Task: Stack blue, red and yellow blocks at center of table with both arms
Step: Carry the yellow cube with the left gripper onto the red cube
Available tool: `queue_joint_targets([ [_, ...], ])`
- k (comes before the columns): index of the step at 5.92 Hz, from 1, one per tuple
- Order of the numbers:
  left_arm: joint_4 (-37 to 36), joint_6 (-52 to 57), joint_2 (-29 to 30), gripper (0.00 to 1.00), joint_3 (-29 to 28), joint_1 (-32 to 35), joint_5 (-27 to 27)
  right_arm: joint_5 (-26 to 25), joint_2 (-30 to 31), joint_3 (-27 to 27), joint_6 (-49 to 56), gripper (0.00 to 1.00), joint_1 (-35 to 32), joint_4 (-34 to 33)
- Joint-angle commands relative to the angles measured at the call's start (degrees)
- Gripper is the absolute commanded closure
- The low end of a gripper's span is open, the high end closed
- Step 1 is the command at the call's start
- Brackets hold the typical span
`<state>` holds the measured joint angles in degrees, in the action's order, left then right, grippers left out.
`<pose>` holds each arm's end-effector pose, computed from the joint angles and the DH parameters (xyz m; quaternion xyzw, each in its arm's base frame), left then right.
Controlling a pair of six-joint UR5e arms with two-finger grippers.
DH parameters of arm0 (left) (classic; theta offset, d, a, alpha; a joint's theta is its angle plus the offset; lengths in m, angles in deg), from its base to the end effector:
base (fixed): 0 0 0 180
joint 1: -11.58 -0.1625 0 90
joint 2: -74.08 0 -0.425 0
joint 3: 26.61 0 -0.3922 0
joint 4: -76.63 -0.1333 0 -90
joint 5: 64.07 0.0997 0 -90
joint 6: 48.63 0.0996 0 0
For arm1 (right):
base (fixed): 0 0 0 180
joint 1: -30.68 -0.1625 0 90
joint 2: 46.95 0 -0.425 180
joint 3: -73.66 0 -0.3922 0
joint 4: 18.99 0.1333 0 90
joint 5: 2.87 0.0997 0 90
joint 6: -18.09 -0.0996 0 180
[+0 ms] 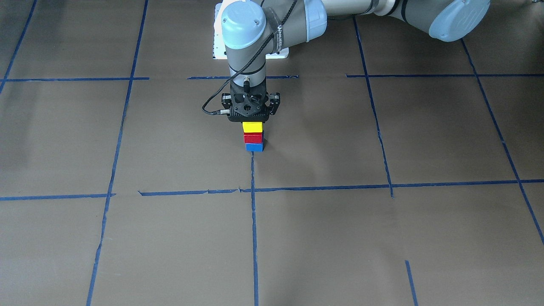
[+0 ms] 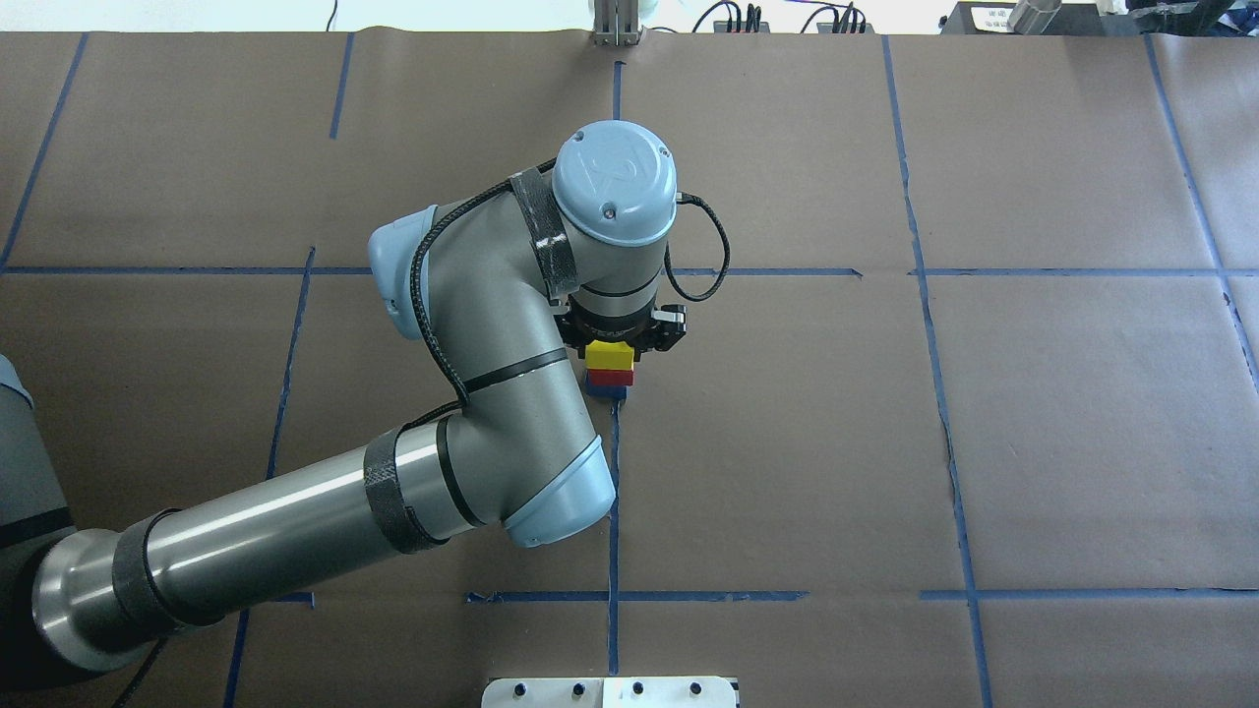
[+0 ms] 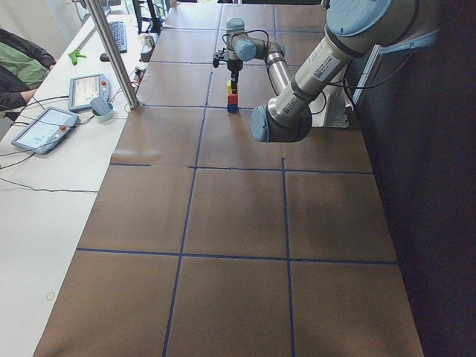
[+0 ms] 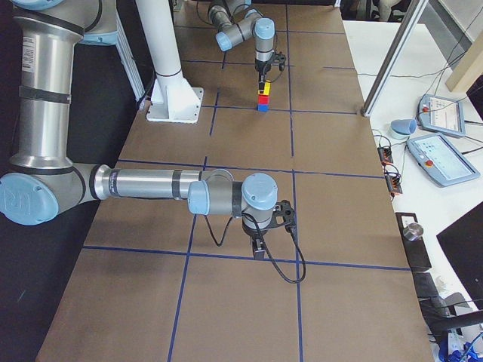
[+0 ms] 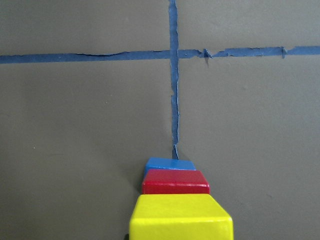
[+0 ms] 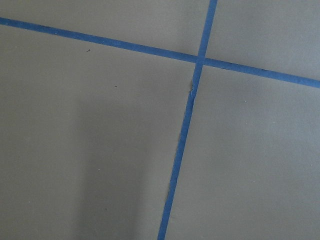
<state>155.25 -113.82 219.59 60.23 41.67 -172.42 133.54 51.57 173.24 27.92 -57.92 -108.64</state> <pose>0.5780 -0.4528 0.0986 0.0267 0.3754 0.0131 0.9264 0.0506 -0.4319 0.6418 0.0402 -0.3921 -0.0947 0.9141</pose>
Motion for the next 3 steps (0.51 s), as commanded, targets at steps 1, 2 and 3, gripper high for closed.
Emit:
queue_joint_targets([
  [1, 0.05, 0.59, -0.06, 0.49, -0.01, 0.05, -0.11, 0.0, 0.0, 0.0, 0.02, 0.0, 0.0, 0.0],
  [2, 0.05, 0.59, -0.06, 0.42, -0.01, 0.05, -0.2, 0.0, 0.0, 0.0, 0.02, 0.0, 0.0, 0.0],
  [3, -0.04, 0.5, -0.06, 0.33, -0.01, 0.05, -0.2, 0.0, 0.0, 0.09, -0.07, 0.0, 0.0, 0.0],
])
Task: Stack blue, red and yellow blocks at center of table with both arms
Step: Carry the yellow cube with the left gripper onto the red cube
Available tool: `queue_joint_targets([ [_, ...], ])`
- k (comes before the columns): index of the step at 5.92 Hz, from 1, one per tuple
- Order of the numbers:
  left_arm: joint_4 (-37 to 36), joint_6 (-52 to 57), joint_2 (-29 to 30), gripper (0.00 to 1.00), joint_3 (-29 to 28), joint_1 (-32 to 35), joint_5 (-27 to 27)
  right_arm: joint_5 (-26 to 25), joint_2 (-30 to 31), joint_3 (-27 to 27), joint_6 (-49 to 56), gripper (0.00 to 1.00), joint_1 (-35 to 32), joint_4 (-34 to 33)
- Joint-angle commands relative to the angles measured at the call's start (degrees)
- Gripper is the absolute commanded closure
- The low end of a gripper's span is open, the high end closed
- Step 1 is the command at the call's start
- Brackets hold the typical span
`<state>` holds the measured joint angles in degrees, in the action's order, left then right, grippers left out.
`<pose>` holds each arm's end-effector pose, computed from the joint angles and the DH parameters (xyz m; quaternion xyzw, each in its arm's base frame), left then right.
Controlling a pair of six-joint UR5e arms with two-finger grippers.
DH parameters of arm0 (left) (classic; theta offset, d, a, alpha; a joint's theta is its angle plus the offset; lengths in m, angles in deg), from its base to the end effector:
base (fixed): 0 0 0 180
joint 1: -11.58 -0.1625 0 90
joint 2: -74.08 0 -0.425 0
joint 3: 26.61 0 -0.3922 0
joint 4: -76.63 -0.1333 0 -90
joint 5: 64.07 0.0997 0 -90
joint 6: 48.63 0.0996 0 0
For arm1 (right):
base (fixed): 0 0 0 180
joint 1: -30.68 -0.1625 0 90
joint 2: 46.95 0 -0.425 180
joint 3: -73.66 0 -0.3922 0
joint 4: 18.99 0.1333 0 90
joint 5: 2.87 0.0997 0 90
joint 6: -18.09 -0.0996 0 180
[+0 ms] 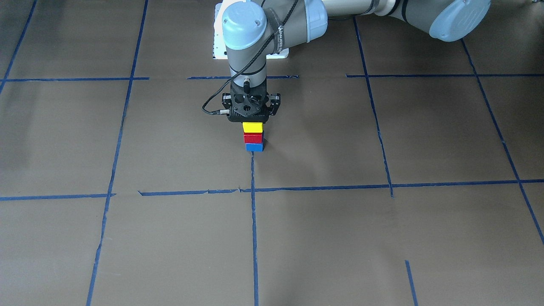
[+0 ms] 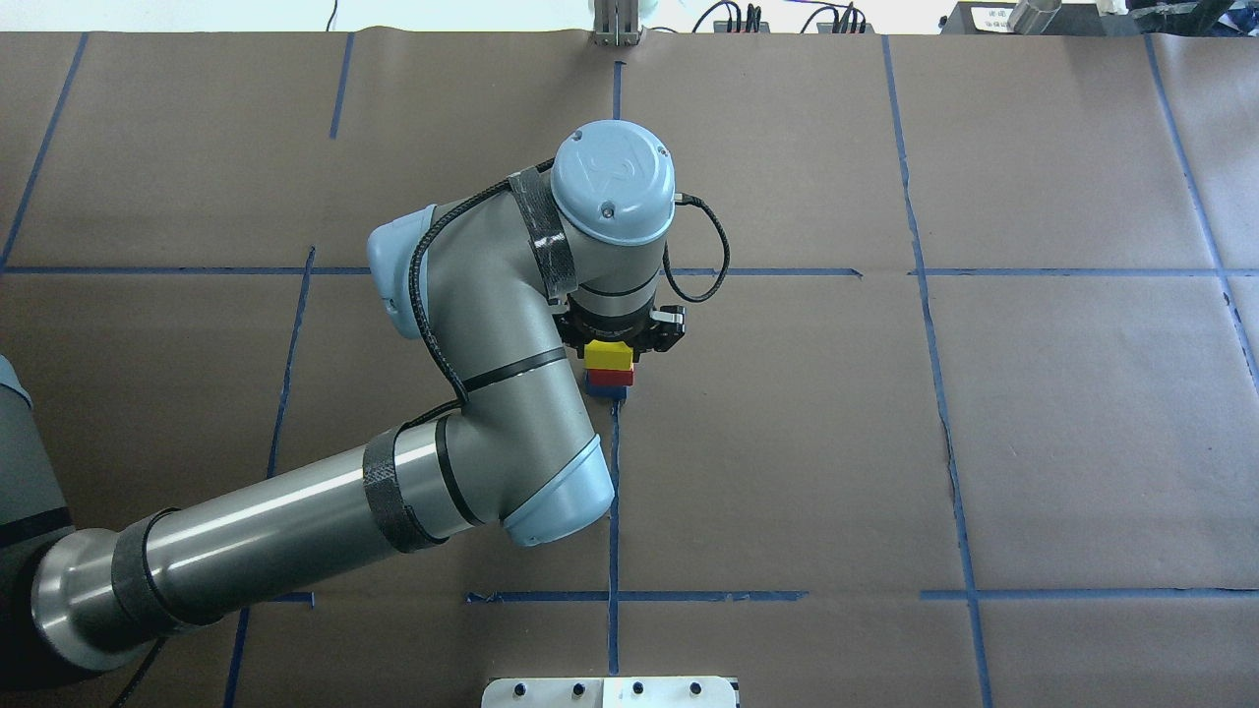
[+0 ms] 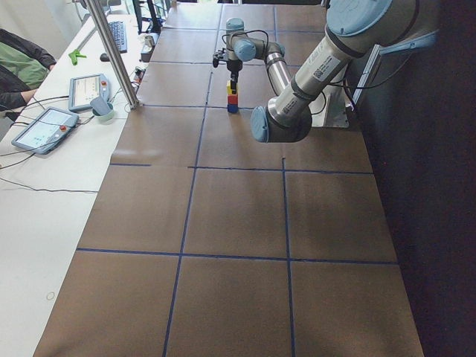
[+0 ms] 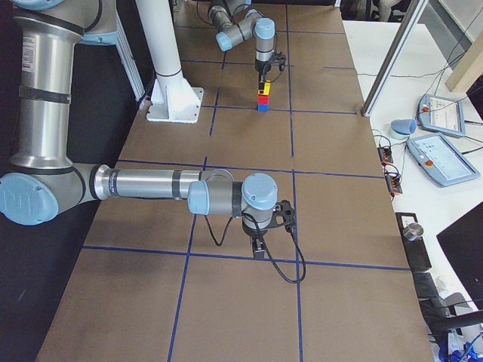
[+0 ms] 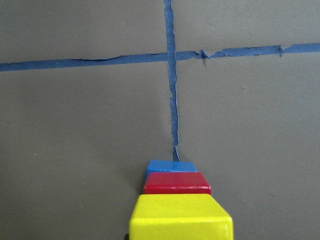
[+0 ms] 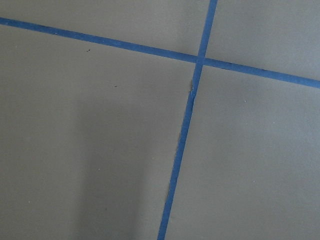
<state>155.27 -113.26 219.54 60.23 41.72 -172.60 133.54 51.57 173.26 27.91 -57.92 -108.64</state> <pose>0.5778 -0.4530 0.0992 0.0273 0.3757 0.0178 0.9262 0.0506 -0.4319 0.6416 0.0404 -0.3921 -0.0947 0.9141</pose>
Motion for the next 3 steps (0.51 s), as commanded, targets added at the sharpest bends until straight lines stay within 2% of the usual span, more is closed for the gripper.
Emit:
queue_joint_targets([
  [1, -0.06, -0.05, 0.0, 0.31, 0.0, 0.0, -0.02, 0.0, 0.0, 0.07, -0.06, 0.0, 0.0, 0.0],
  [3, 0.03, -0.05, 0.0, 0.29, 0.09, 0.44, -0.02, 0.0, 0.0, 0.07, 0.02, 0.0, 0.0, 0.0],
])
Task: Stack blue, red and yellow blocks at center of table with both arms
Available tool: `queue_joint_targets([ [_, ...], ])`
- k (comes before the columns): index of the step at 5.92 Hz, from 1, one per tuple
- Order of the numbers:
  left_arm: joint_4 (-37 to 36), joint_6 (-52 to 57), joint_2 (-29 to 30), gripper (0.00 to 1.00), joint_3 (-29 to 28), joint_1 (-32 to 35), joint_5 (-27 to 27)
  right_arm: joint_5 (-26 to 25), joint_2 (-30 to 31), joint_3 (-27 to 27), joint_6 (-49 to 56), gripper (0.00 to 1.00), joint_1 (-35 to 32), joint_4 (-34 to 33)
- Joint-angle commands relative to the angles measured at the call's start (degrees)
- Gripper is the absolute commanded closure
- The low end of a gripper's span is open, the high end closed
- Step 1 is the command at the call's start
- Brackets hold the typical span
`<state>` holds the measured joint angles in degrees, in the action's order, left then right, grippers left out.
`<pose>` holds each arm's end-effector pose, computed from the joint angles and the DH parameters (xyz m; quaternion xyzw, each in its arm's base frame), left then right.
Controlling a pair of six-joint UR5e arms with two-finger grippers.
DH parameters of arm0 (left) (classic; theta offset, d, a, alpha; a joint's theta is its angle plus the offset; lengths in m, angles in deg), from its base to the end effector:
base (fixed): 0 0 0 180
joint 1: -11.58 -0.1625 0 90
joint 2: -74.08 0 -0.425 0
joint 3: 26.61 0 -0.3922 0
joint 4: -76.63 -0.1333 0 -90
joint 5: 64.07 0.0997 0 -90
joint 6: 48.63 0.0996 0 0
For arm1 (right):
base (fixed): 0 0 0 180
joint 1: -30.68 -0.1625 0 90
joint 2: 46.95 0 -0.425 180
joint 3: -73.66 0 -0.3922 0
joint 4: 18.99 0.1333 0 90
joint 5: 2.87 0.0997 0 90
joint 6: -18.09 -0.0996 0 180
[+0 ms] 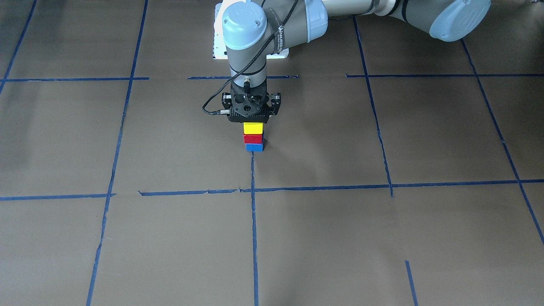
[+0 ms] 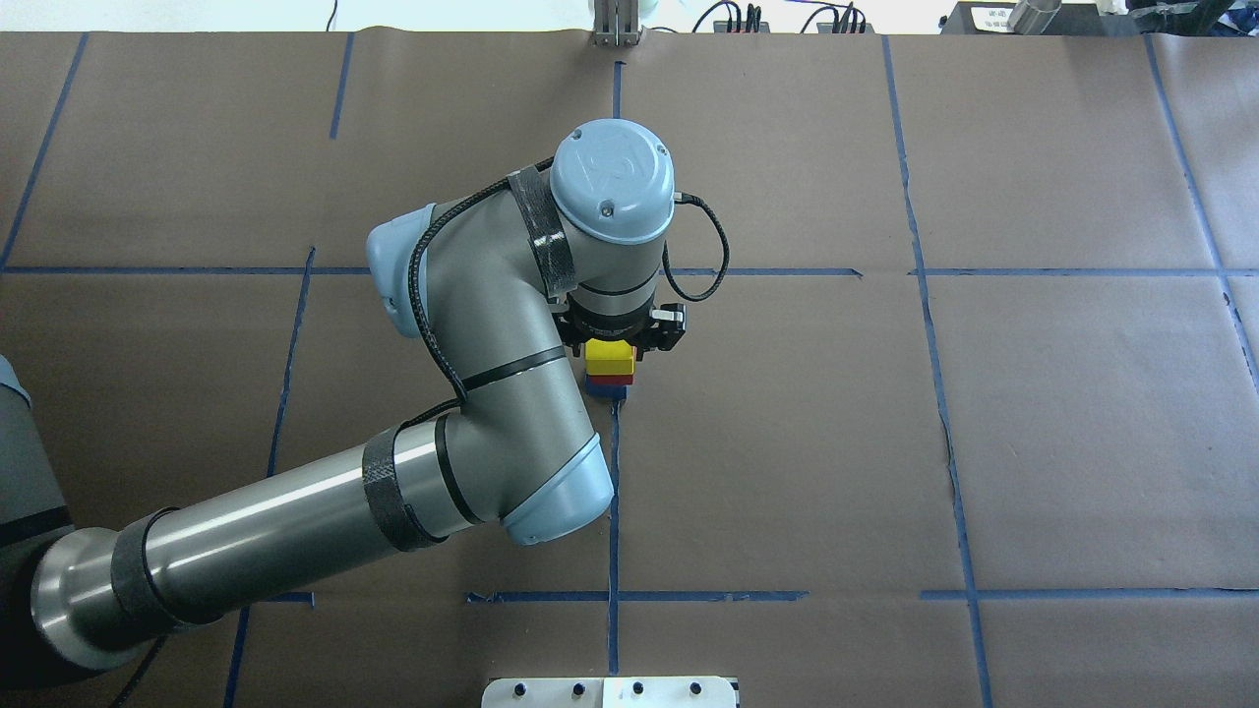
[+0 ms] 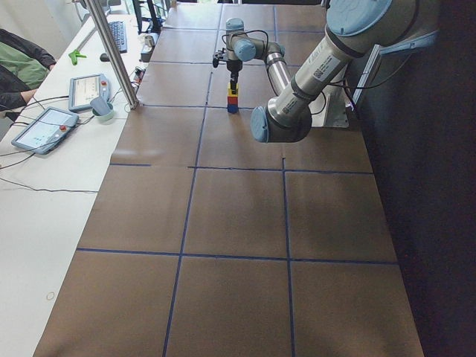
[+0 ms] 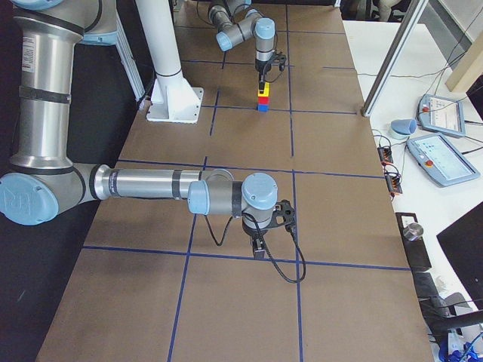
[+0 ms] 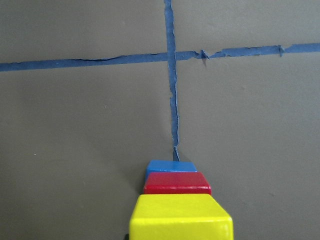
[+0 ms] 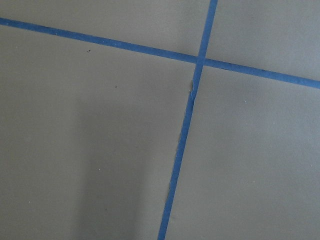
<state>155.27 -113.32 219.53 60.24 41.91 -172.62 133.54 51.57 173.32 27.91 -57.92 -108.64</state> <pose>0.5762 -0.4549 0.0992 0.0275 0.3757 0.0158 0.9262 0.0506 -0.4320 0.6411 0.0408 -0.3920 -0.0949 0.9141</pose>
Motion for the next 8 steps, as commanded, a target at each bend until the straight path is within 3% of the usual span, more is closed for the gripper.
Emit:
queue_joint_targets([
  [1, -0.06, 0.17, 0.09, 0.11, 0.77, 1.3, -0.26, 0.0, 0.0, -0.08, -0.07, 0.0, 0.0, 0.0],
  [2, -0.85, 0.26, 0.0, 0.0, 3.13, 3.57, -0.61, 0.0, 0.0, -0.08, 0.02, 0.0, 0.0, 0.0],
  [3, -1.29, 4.0, -1.48, 0.0, 4.8, 6.64, -4.97, 0.0, 0.0, -0.08, 0.02, 0.0, 0.0, 0.0],
  [5, -1.73, 19.95, -19.41, 0.0, 18.2, 14.45, -8.08, 0.0, 0.09, -0.08, 0.02, 0.0, 0.0, 0.0],
  [6, -1.47, 29.87, -26.56, 0.0, 21.22, 19.89, -10.87, -0.09, 0.17, -0.17, 0.02, 0.0, 0.0, -0.09],
  [8, 0.28, 53.21, -42.46, 0.0, 20.73, 36.9, -22.71, -0.53, 0.26, -0.34, -0.15, 0.0, 0.0, -0.09],
])
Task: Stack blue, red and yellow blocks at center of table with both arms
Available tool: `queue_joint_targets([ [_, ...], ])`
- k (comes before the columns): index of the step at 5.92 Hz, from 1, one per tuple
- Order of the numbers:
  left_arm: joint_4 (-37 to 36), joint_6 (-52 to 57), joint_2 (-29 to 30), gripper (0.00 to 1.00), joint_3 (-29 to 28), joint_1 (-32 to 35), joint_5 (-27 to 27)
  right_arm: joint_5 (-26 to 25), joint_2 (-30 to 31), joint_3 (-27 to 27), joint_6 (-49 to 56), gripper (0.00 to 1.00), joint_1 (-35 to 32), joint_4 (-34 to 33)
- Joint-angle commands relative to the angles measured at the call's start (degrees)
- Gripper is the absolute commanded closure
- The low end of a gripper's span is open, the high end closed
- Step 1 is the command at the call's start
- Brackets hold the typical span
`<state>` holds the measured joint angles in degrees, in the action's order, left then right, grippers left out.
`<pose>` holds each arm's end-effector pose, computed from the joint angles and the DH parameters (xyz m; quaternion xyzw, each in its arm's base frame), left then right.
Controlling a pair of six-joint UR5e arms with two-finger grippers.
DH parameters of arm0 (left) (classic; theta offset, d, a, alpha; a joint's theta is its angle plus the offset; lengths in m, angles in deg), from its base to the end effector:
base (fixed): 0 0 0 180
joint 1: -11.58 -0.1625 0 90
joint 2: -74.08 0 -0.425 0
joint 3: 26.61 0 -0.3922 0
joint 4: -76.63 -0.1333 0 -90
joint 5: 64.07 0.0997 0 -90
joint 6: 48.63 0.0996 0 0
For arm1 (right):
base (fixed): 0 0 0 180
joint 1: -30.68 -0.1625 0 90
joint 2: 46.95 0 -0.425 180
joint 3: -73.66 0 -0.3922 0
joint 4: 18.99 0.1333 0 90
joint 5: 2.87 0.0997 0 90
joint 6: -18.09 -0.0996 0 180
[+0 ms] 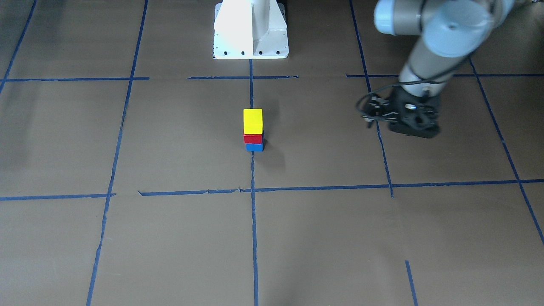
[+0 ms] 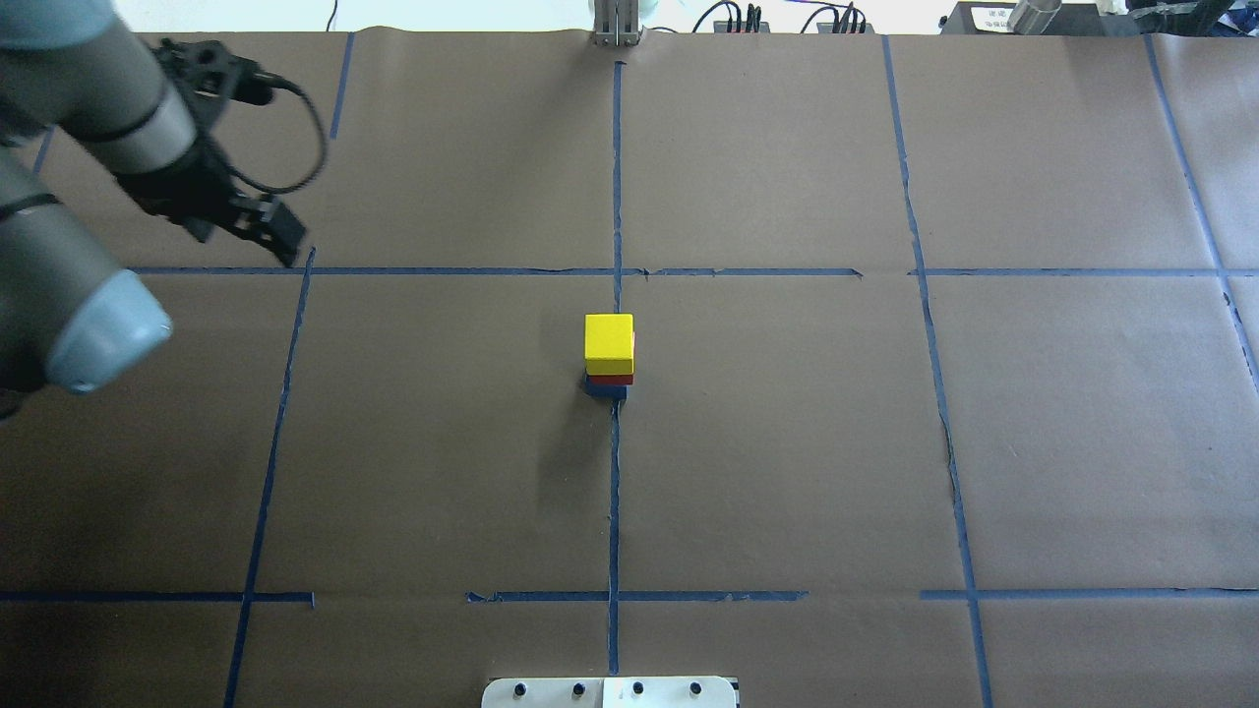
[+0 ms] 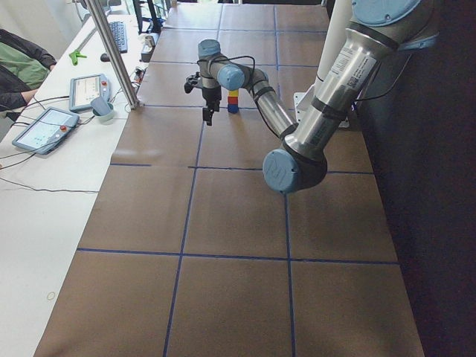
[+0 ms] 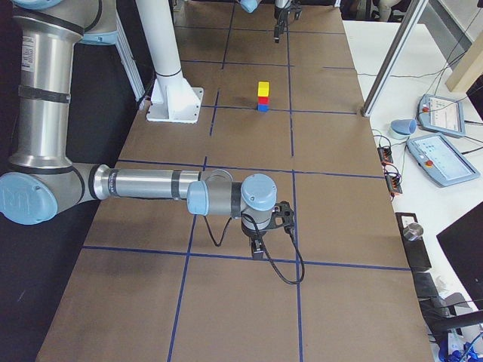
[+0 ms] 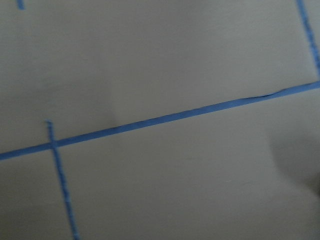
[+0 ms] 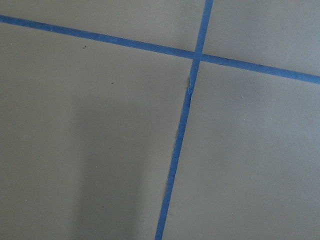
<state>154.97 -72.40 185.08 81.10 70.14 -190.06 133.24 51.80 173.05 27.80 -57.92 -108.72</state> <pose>0.2407 -0.5371 0.3404 0.0579 0.3692 0.1339 0.9178 0.0510 -0.4297 0.6456 0.0357 -0.3900 -0.0922 0.9155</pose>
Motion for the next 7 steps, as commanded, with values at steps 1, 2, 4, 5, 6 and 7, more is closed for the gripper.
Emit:
queue_joint_targets([
  [1, 0.59, 18.61, -15.48, 0.0, -0.39, 16.69, -8.2, -0.32, -0.14, 0.01, -1.87, 0.0, 0.0, 0.0],
  [2, 0.67, 18.93, -19.38, 0.0, -1.87, 21.9, -8.4, -0.41, -0.32, 0.01, -4.15, 0.0, 0.0, 0.09],
  [4, 0.5, 28.5, -25.73, 0.0, -2.5, 24.84, -8.32, -1.81, -0.58, 0.01, -4.17, 0.0, 0.0, 0.09],
  [5, 0.5, 28.0, -26.18, 0.0, -3.28, 24.85, -8.14, -1.73, -0.58, -0.16, -4.17, 0.0, 0.0, 0.09],
  [6, 0.59, 28.25, -26.97, 0.0, -6.6, 24.77, -8.05, -1.55, -0.49, -0.17, -4.17, 0.0, 0.0, 0.09],
  [7, 2.85, 29.73, -26.89, 0.0, -9.59, 24.76, -7.7, -1.55, -0.41, -0.17, -4.09, 0.0, 0.0, 0.09],
])
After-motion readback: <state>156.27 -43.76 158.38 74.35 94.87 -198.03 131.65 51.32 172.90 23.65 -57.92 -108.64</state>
